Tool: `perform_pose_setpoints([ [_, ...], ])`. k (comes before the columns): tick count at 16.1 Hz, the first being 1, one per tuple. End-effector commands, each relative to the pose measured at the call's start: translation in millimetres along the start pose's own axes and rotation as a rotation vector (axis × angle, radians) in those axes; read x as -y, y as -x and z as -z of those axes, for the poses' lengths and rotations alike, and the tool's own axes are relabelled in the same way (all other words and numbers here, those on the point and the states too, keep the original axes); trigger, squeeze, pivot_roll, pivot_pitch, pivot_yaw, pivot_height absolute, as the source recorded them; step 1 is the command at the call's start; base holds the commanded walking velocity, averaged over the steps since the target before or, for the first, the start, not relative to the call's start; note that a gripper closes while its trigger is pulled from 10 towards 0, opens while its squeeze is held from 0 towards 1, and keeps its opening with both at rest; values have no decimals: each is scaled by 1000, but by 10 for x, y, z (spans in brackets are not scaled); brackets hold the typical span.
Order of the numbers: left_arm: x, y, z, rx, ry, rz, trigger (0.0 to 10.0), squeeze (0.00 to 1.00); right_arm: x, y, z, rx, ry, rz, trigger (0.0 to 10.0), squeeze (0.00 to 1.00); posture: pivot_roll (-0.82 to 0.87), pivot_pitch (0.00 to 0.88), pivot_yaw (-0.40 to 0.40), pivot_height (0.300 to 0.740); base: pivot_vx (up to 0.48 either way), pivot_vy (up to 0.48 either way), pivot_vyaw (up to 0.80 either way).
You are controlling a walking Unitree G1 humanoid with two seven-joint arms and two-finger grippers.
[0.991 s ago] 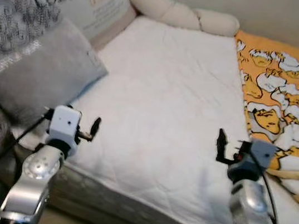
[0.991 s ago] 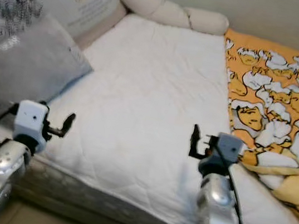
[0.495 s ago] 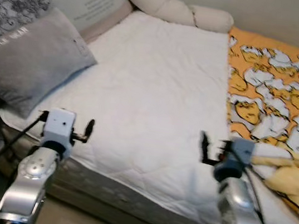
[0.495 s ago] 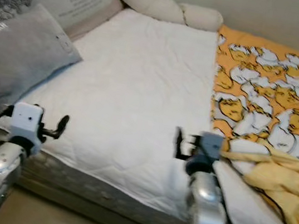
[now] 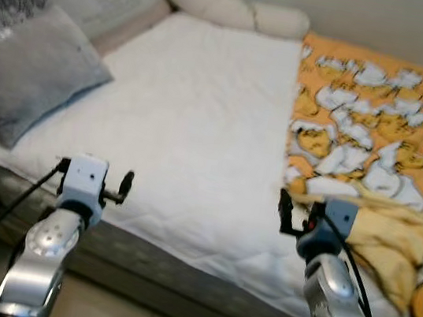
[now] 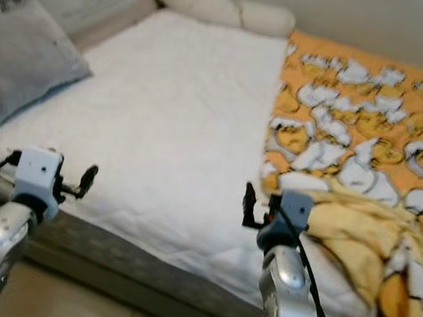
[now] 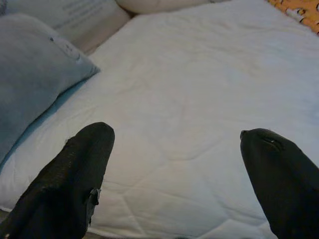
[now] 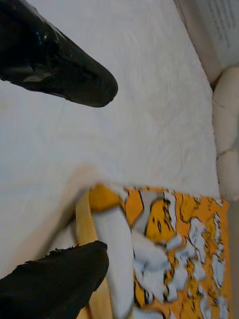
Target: Clean up the room
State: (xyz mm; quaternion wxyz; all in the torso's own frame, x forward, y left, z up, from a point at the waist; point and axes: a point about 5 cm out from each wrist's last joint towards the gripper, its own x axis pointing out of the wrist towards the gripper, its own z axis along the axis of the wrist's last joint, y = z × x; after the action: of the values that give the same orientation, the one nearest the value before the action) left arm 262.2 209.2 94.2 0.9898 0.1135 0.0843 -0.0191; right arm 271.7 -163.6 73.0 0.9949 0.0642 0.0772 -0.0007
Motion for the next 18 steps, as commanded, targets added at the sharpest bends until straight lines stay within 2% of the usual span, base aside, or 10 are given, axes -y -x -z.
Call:
perform_pose_setpoints([
  [1,54,-6,-19,2,-15,19,10000,949,59,14,-19,2,10,15,10000,1000,23,0,5,740,0,-311,0],
  [10,73,33,-42,7,-22,42,10000,949,39,49,19,0,-2,14,10000,1000,38,0,15,740,0,-310,0],
  [17,-48,44,-54,2,-36,27,10000,949,-74,45,80,-3,-18,-6,10000,1000,72,0,35,740,0,-312,0],
  [18,-54,45,-56,1,-30,24,10000,953,-94,45,87,-1,4,-17,10000,1000,76,0,37,740,0,-311,406],
])
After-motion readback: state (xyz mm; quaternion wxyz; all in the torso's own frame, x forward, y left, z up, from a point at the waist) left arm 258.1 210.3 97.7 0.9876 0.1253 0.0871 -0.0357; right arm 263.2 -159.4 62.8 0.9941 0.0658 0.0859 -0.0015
